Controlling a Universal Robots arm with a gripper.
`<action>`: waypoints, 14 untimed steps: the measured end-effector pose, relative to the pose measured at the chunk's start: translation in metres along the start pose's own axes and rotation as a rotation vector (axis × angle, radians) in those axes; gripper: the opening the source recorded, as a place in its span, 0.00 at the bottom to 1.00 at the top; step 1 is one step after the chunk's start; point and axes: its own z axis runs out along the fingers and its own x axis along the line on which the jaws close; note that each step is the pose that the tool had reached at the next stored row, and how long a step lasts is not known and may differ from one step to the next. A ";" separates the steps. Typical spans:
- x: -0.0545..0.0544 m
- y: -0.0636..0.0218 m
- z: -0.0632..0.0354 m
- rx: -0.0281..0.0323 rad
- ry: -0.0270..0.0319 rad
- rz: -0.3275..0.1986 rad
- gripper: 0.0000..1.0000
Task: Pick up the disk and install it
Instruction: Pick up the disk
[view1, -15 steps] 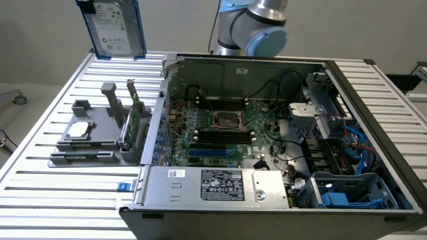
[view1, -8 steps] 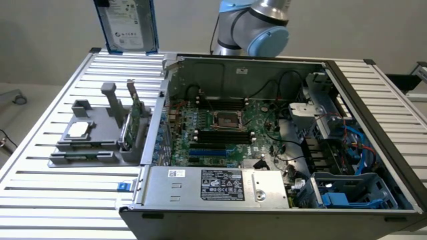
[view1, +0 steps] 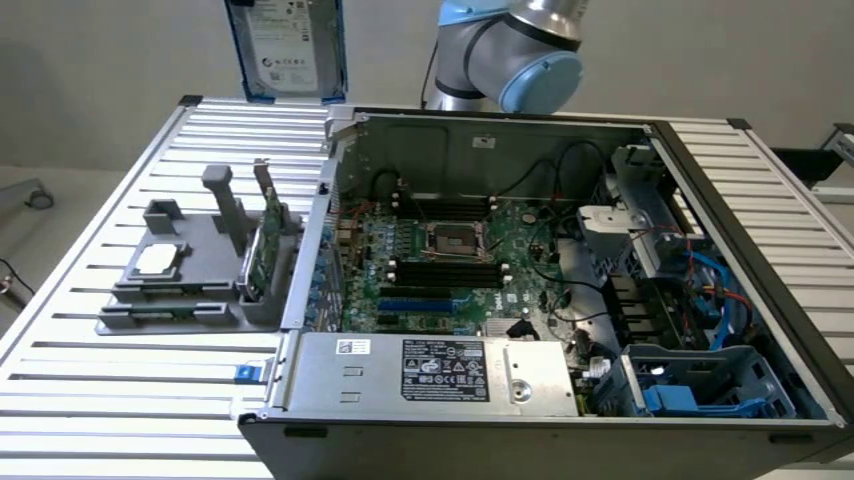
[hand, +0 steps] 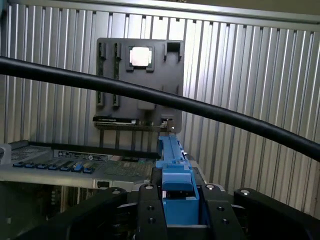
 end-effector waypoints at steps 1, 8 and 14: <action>0.000 -0.0046 -0.0005 -0.0008 0.0000 0.000 0.33; 0.009 -0.0359 -0.0016 -0.0055 -0.0005 0.000 0.33; 0.018 -0.0615 -0.0026 -0.0070 -0.0006 0.000 0.33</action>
